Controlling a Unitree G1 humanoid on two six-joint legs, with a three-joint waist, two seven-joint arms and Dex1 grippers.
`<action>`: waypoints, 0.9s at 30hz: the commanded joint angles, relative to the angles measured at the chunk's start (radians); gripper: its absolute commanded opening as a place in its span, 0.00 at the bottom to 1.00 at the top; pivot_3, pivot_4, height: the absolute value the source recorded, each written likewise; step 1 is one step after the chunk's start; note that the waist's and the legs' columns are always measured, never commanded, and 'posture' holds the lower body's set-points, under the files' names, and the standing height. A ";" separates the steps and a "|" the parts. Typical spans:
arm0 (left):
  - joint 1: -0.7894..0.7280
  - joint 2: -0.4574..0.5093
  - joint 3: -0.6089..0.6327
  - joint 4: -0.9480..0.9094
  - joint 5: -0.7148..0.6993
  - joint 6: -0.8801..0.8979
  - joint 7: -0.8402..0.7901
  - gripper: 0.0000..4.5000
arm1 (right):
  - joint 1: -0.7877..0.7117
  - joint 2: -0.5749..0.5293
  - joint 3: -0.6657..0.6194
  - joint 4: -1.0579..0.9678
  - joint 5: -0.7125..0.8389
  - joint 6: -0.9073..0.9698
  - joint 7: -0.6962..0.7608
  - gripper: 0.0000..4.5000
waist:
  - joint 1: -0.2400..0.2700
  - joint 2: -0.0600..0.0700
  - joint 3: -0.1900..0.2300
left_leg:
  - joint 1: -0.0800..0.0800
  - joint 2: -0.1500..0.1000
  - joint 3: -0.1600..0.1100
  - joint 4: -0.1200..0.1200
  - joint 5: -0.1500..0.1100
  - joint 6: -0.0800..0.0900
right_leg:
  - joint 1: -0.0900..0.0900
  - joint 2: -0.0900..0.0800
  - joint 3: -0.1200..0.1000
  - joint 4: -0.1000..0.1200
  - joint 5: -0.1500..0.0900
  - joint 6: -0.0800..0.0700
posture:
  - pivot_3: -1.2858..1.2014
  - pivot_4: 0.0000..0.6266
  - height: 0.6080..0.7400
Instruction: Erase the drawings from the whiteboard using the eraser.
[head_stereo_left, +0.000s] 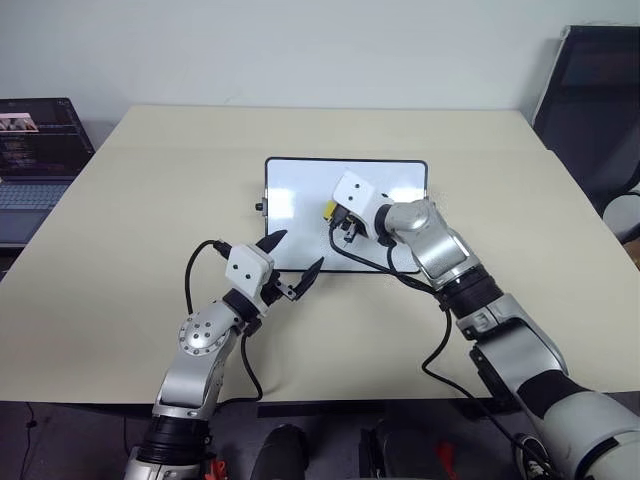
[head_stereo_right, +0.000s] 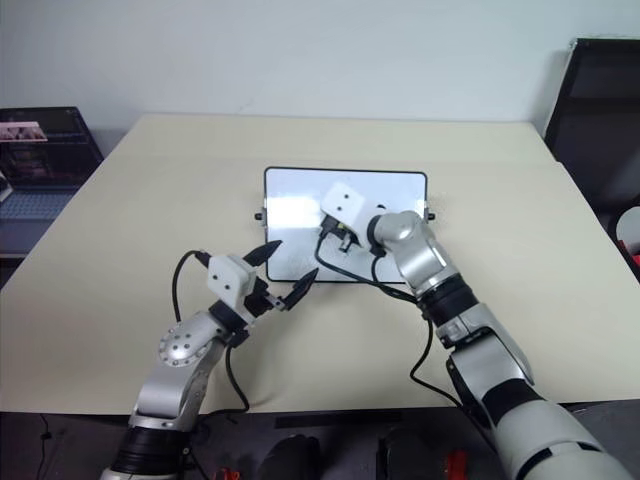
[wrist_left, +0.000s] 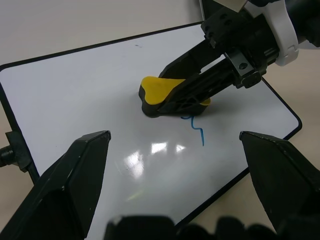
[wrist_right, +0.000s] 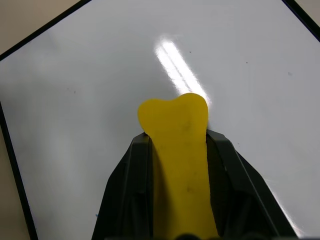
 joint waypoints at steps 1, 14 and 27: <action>-0.004 0.004 0.014 -0.058 -0.003 -0.003 0.003 1.00 | 0.010 -0.036 -0.009 0.003 -0.023 0.008 0.000 0.24 | 0.001 0.000 0.000 | 0.000 0.000 0.000 0.000 0.000 0.000 | 0.000 0.000 0.000 0.000 0.000 0.000 | 0.52 0.24 1.00; -0.035 0.003 0.007 -0.033 -0.008 -0.001 -0.010 1.00 | 0.160 -0.263 -0.030 -0.152 -0.029 0.050 0.058 0.24 | 0.029 0.000 0.000 | -0.001 -0.002 -0.001 0.000 0.000 0.000 | 0.001 -0.002 0.000 -0.002 0.000 0.000 | 0.52 0.24 1.00; -0.037 -0.004 0.002 -0.010 -0.009 -0.017 -0.035 1.00 | 0.300 -0.347 -0.079 -0.409 -0.003 0.203 0.090 0.24 | 0.027 -0.001 0.000 | -0.001 -0.001 -0.001 0.000 0.000 0.000 | 0.002 -0.002 0.000 -0.002 0.000 0.001 | 0.52 0.24 1.00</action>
